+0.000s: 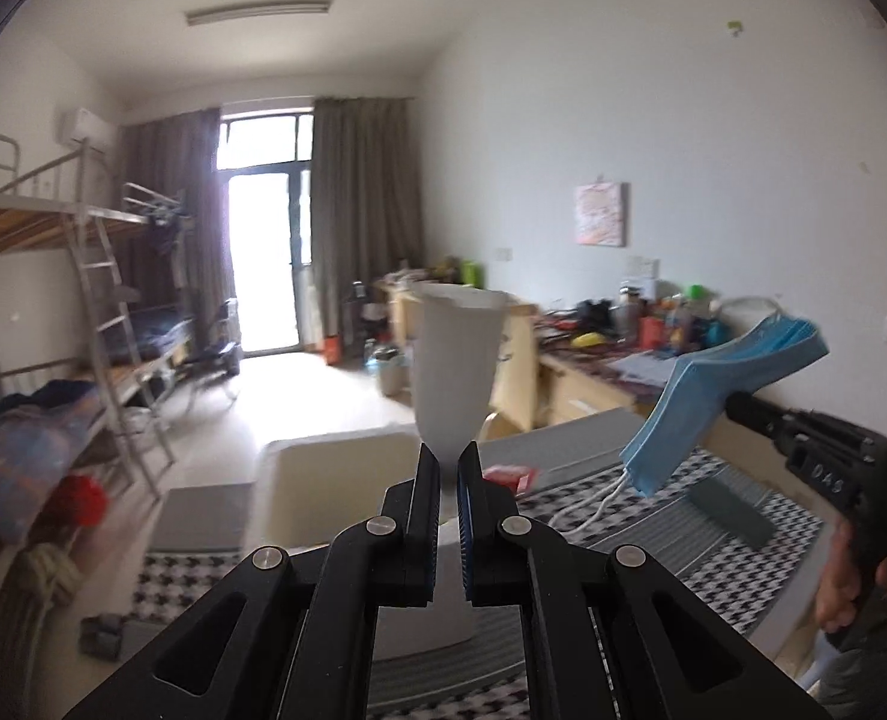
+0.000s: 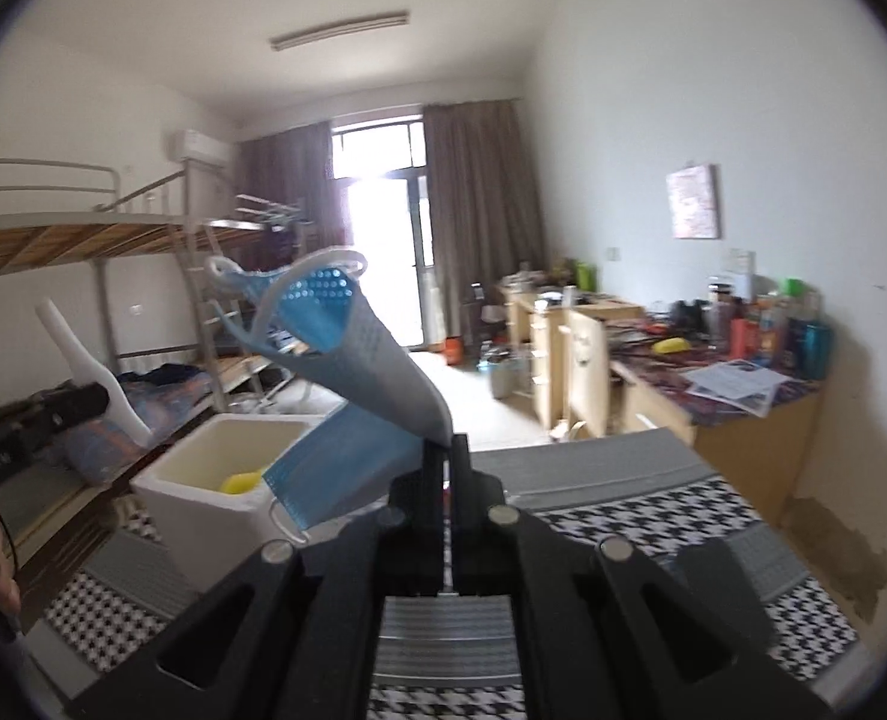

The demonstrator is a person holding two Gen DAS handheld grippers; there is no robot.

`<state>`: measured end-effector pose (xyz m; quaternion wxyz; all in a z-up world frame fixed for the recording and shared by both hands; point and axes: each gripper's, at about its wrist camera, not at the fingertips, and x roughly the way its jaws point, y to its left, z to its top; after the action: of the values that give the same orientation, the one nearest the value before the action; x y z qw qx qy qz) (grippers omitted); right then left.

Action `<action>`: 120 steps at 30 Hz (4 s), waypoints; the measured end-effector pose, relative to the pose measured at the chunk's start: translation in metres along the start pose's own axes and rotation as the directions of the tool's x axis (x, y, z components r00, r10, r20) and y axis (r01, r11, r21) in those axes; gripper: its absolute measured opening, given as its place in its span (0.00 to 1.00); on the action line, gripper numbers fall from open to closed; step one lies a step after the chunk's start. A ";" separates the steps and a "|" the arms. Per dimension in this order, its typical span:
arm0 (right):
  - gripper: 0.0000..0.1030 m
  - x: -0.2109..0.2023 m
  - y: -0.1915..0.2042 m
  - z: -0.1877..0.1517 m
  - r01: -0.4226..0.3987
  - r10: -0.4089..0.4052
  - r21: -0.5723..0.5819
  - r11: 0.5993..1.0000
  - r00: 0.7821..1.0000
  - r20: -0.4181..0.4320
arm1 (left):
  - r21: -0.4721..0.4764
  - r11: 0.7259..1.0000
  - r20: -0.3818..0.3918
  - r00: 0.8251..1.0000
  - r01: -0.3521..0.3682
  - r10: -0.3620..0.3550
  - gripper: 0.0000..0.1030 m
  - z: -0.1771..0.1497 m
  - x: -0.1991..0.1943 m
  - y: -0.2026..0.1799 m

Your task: Organize soft objects

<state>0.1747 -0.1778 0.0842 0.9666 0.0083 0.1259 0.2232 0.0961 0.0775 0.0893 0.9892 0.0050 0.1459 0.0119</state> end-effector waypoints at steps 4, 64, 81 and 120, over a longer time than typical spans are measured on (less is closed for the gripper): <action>0.02 0.006 0.018 0.001 -0.069 0.069 -0.015 0.997 0.998 -0.007 | -0.005 0.996 -0.009 0.996 -0.084 0.084 0.06 -0.004 -0.009 0.010; 0.74 0.137 0.119 0.008 -0.281 0.265 -0.003 0.960 0.909 -0.321 | -0.118 0.978 -0.056 0.984 -0.172 0.166 0.06 -0.006 0.018 0.068; 0.82 0.099 0.084 -0.008 -0.280 0.259 -0.052 0.959 0.933 -0.251 | -0.091 0.991 -0.124 0.988 -0.100 0.088 0.06 0.014 0.069 0.043; 0.91 0.027 0.066 -0.054 -0.162 0.151 -0.054 0.985 0.975 -0.161 | -0.104 0.973 -0.057 0.978 -0.205 0.200 0.99 -0.036 0.008 0.004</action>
<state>0.1568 -0.1090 0.0298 0.9329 -0.0316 0.1925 0.3026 0.0932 0.0816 0.0525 0.9780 -0.0347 0.1664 0.1207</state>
